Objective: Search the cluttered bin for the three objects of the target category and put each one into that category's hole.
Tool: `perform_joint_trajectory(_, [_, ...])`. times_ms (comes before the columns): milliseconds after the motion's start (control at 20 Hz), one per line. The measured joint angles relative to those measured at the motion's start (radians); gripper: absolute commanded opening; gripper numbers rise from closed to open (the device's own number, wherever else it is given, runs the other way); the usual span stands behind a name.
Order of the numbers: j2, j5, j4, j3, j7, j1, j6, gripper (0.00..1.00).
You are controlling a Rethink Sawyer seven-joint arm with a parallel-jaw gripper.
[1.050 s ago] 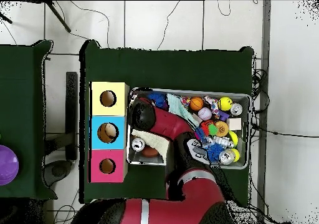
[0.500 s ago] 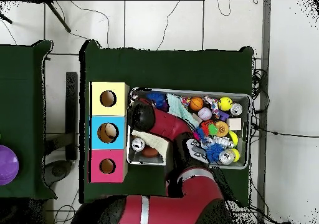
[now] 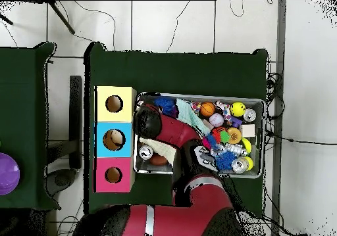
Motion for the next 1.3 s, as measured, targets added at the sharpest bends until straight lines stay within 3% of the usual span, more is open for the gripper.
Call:
perform_joint_trajectory(550, [-0.006, 0.030, 0.002, -0.007, 0.000, 0.009, 0.007, 0.00])
perform_joint_trajectory(1300, [-0.106, 0.092, 0.013, -0.072, 0.000, 0.069, 0.166, 0.00])
